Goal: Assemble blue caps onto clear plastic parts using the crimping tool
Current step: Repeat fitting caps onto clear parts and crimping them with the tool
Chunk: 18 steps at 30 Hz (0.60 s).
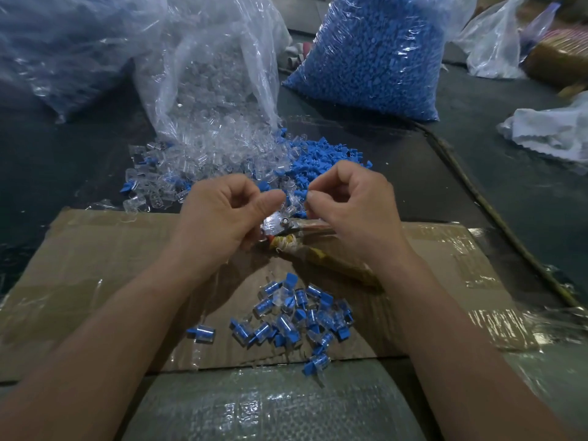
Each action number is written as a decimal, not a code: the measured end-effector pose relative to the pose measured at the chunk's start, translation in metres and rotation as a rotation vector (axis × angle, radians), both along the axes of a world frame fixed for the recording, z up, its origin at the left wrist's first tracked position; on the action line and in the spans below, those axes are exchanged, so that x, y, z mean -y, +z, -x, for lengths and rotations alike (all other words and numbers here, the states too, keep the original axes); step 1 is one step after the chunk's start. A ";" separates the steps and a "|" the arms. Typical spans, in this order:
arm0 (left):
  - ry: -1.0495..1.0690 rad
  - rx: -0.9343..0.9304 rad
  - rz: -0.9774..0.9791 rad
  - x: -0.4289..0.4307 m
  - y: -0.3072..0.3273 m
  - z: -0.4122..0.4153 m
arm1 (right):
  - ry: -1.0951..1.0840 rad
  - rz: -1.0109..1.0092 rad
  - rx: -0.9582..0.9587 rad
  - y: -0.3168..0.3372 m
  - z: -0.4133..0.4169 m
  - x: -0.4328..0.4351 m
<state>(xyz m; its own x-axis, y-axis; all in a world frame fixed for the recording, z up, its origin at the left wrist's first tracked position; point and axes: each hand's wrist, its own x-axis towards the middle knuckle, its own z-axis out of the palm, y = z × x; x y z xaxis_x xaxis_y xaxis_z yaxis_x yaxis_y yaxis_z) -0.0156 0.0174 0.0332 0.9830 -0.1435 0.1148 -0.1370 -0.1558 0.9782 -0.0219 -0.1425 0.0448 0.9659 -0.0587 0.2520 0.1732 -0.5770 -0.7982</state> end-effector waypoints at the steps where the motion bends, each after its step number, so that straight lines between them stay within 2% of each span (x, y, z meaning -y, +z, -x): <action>1: 0.005 -0.001 0.011 0.000 0.000 0.000 | 0.010 0.001 0.005 0.000 0.001 -0.002; 9: 0.013 -0.086 0.081 0.002 0.000 -0.003 | 0.099 -0.076 0.046 0.005 0.008 -0.011; 18: -0.010 0.037 0.087 0.000 -0.002 -0.002 | 0.104 0.000 0.058 -0.001 0.009 -0.015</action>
